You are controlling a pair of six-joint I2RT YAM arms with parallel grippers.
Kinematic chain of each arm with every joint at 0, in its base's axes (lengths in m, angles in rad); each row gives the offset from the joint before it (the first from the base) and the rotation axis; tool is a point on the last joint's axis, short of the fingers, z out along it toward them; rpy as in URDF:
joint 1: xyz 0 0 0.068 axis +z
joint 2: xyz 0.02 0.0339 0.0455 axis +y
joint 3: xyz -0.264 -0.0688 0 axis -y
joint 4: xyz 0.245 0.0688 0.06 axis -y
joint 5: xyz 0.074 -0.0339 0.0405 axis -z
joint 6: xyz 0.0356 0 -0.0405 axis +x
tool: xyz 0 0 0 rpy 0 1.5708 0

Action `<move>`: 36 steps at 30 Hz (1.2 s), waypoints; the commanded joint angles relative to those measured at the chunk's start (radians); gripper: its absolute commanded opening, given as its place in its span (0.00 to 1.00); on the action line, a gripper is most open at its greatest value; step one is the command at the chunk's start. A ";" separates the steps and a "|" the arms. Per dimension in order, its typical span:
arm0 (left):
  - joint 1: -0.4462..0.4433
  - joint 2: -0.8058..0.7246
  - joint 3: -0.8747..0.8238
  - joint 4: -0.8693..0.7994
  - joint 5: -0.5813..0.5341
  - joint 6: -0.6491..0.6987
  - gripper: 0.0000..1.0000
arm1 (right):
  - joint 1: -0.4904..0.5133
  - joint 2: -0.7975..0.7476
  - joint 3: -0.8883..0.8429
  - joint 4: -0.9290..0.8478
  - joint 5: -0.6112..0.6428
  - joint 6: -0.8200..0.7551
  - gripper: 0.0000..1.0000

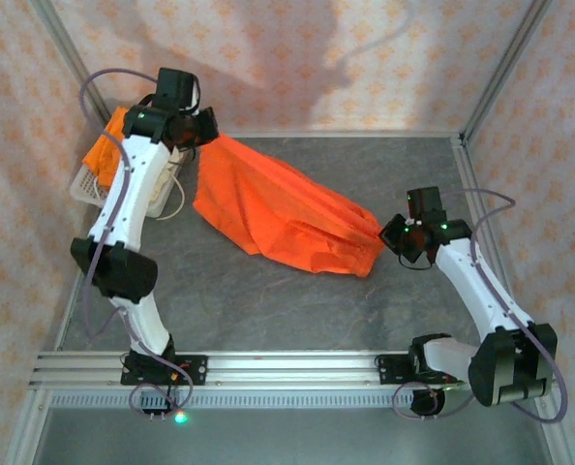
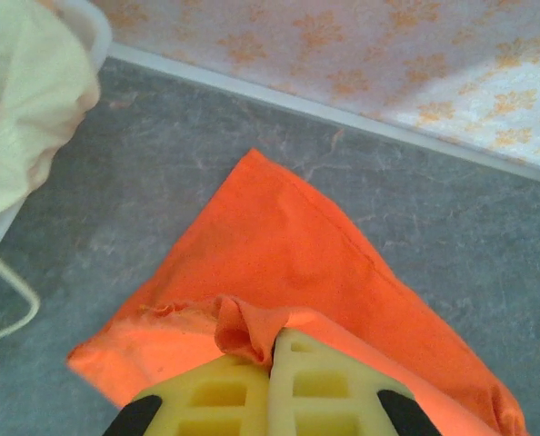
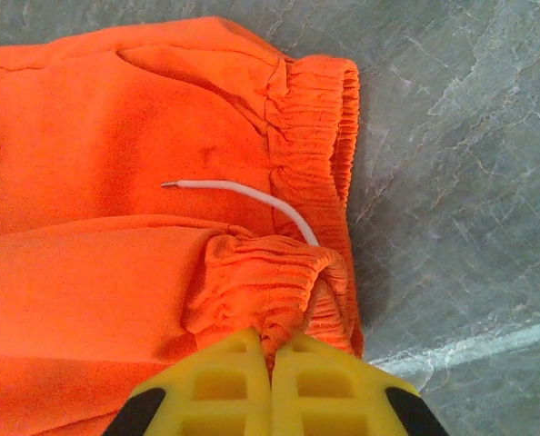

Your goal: Fold and stack the shorts

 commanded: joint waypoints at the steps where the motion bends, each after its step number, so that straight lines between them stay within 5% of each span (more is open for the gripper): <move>1: -0.007 0.088 0.119 -0.013 -0.051 0.029 0.00 | -0.015 0.049 0.009 0.026 0.047 0.000 0.00; 14: -0.011 0.459 0.437 0.049 -0.065 -0.025 0.04 | -0.070 0.221 0.034 0.123 0.062 0.014 0.05; 16: -0.011 0.524 0.487 0.101 -0.040 -0.034 0.26 | -0.113 0.231 0.029 0.160 0.060 0.052 0.21; 19: 0.003 0.638 0.647 0.138 0.014 -0.072 0.64 | -0.233 0.202 0.000 0.254 -0.021 0.167 0.60; 23: 0.033 0.598 0.730 0.092 0.106 -0.102 0.88 | -0.326 0.067 0.023 0.306 -0.089 0.194 0.78; 25: 0.023 0.490 0.623 0.066 0.103 -0.048 0.99 | -0.295 0.019 0.071 0.259 -0.100 0.156 0.81; 32: -0.025 0.031 -0.238 0.404 0.211 -0.070 1.00 | -0.009 0.092 0.100 0.233 -0.157 0.129 0.82; 36: -0.032 -0.020 -0.500 0.527 0.223 -0.097 1.00 | 0.054 0.224 0.111 0.269 -0.191 0.128 0.82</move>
